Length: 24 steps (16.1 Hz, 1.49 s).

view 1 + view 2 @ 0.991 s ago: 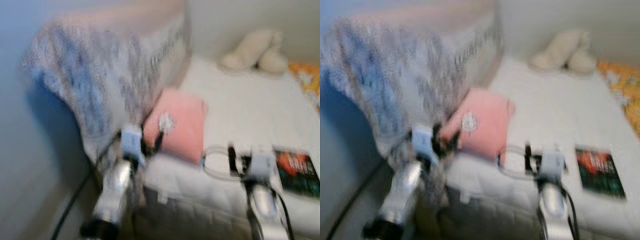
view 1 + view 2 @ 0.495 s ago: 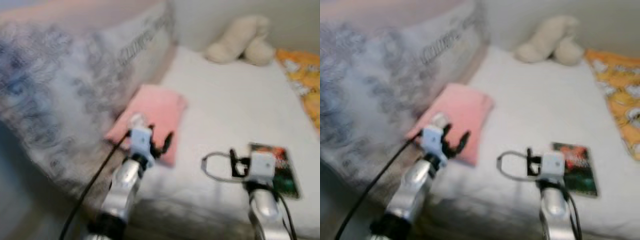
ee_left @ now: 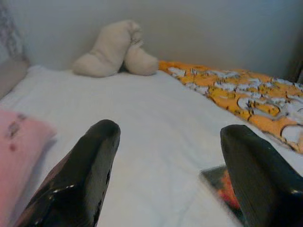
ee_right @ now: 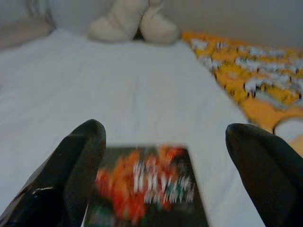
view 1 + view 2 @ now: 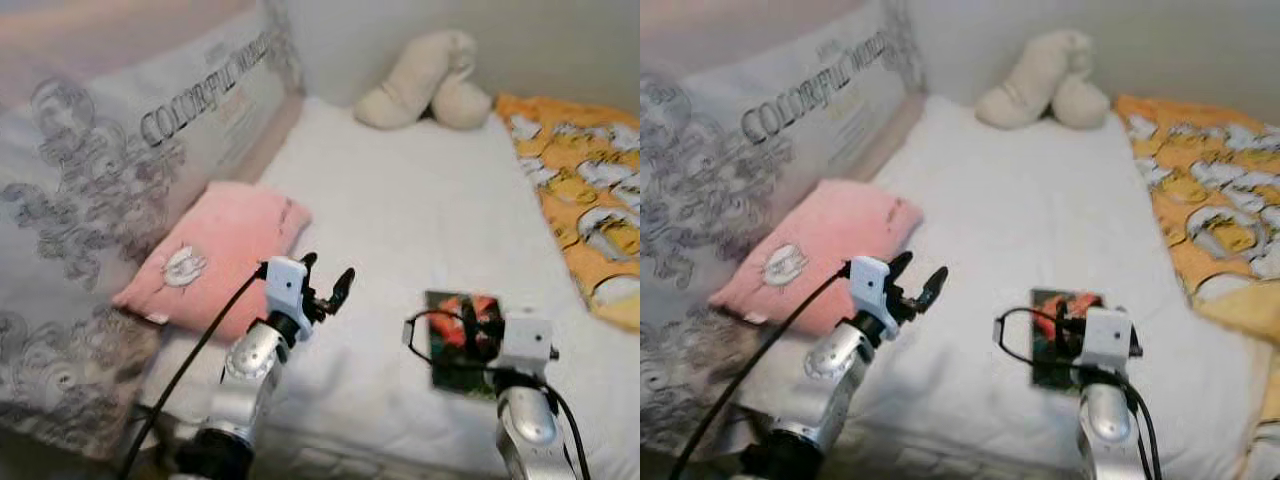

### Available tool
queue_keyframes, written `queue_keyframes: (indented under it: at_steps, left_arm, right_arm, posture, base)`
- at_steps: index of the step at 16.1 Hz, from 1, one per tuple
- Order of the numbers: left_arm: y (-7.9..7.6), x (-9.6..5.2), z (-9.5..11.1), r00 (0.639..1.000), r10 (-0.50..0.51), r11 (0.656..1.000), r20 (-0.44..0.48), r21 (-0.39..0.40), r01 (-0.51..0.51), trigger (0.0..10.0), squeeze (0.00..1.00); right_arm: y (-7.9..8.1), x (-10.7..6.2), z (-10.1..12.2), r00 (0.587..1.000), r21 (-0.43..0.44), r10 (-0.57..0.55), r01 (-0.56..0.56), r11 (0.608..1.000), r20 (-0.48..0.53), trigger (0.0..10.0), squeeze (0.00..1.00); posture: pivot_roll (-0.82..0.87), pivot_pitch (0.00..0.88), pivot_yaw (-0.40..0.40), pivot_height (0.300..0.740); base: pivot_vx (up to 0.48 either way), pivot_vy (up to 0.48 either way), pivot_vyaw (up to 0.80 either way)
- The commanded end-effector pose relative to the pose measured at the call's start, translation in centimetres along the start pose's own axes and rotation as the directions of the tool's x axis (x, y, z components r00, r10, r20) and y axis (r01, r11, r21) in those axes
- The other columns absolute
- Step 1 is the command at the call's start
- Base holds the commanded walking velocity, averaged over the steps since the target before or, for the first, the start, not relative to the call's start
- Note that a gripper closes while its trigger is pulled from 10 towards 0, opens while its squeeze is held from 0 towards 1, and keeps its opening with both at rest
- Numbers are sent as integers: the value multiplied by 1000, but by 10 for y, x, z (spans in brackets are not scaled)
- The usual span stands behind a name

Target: Clean up the room

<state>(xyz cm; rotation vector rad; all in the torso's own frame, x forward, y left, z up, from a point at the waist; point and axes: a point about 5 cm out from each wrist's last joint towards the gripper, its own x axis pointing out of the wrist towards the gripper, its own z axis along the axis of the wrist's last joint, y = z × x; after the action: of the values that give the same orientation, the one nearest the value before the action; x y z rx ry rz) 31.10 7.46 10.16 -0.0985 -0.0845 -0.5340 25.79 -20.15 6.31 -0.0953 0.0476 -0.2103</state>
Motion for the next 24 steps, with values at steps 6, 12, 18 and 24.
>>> queue_keyframes:
  at_steps: [6,12,18,24]
  left_arm:
    - [21,9,-12,987,54,998,-149,30,-50,10000,0]
    - [34,18,-39,883,269,959,-384,189,-210,10000,0]
    - [32,-6,-59,891,315,949,-326,116,-293,10000,0]
    - [11,4,-52,953,186,982,-241,62,-177,10000,0]
  right_arm:
    - [12,-2,-4,998,3,57,-57,998,-15,10000,0]
    - [17,-27,-4,985,-37,170,-171,985,-30,10000,0]
    - [-9,-84,-37,948,-61,291,-300,952,-125,10000,0]
    - [-26,-110,-78,857,-98,387,-441,892,-339,10000,0]
  posture:
    - [23,0,23,731]
    - [-53,0,-26,731]
    - [-89,64,-68,731]
    - [-65,99,-91,731]
  base:
    - [149,-186,-471]
    - [0,0,-569]
    - [0,0,0]
    - [0,0,0]
